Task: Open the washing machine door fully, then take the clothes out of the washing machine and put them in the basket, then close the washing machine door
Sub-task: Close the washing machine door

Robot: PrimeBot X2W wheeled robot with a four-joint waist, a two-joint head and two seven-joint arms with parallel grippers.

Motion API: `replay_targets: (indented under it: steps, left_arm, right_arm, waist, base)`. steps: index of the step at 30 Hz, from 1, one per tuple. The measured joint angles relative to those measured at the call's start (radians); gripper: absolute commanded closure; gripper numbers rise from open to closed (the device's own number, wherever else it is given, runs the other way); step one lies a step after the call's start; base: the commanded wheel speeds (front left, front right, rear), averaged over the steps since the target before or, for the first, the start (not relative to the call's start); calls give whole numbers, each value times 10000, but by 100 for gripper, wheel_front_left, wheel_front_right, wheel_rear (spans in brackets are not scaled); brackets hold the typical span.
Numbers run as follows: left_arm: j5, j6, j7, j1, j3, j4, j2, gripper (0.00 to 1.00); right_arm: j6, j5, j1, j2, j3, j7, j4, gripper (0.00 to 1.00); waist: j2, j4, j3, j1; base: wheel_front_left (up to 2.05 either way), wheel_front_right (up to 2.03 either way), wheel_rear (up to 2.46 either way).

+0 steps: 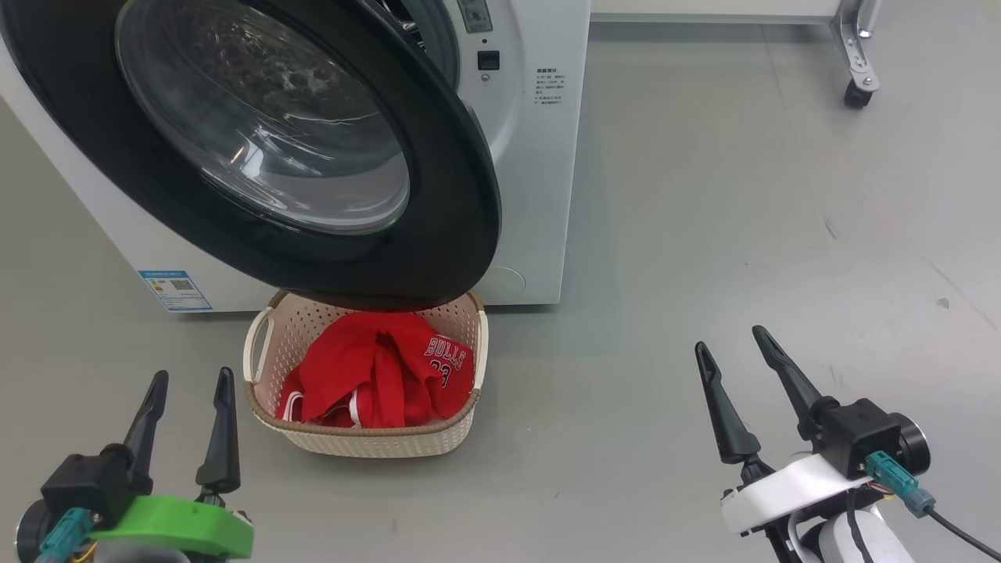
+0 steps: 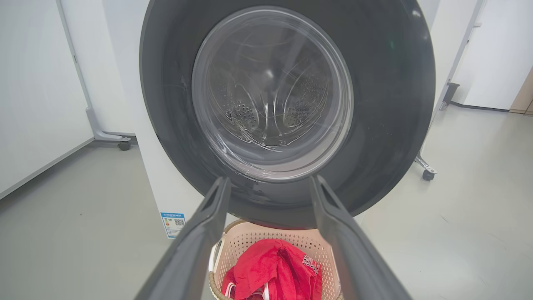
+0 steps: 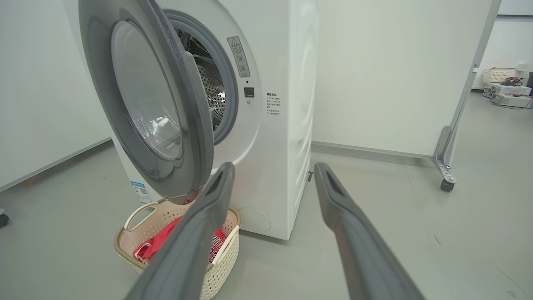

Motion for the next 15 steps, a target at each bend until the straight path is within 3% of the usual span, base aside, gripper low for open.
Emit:
replay_targets:
  steps: [15]
  left_arm:
    - [464, -196, 0, 376, 470, -316, -539, 0]
  right_arm:
    - [2, 0, -1, 27, 0, 0, 10, 0]
  waist:
    - [0, -5, 73, 0]
  base:
    - [0, 0, 0]
